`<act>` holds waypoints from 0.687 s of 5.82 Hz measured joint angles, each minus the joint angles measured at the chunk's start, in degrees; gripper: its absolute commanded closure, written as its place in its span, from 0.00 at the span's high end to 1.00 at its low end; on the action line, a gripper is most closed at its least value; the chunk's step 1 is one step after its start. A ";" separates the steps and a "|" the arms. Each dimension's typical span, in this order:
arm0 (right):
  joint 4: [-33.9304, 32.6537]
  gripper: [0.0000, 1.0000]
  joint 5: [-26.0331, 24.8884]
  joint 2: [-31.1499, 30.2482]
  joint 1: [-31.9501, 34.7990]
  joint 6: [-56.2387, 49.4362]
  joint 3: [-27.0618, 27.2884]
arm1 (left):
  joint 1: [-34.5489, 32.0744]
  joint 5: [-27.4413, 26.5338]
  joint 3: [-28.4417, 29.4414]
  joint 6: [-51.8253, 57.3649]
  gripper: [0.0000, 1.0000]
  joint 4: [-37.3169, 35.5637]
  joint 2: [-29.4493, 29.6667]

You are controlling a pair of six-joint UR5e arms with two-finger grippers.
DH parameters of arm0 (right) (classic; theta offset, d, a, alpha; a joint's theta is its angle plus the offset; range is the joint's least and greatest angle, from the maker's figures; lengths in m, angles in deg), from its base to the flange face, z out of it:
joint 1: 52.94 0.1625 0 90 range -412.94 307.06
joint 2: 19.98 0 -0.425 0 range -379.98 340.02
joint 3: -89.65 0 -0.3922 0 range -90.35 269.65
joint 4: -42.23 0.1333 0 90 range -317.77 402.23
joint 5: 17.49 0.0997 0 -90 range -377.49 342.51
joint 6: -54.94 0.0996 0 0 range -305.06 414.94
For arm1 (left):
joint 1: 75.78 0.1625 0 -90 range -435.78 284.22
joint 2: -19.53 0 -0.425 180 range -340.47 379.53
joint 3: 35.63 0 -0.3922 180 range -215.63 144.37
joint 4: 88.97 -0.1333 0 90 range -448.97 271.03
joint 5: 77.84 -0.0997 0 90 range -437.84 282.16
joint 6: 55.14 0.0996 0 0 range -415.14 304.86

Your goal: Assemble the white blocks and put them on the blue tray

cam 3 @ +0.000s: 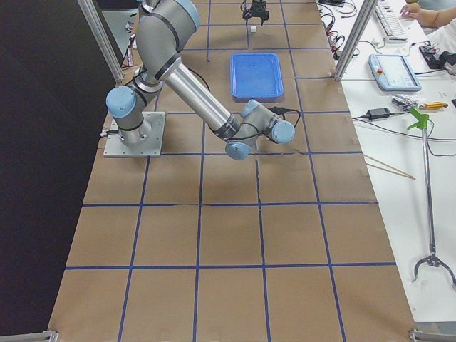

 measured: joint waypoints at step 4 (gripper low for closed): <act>-0.79 0.91 -1.38 2.44 -1.18 0.31 -0.06 | 2.04 0.83 0.08 4.06 0.59 -3.75 3.82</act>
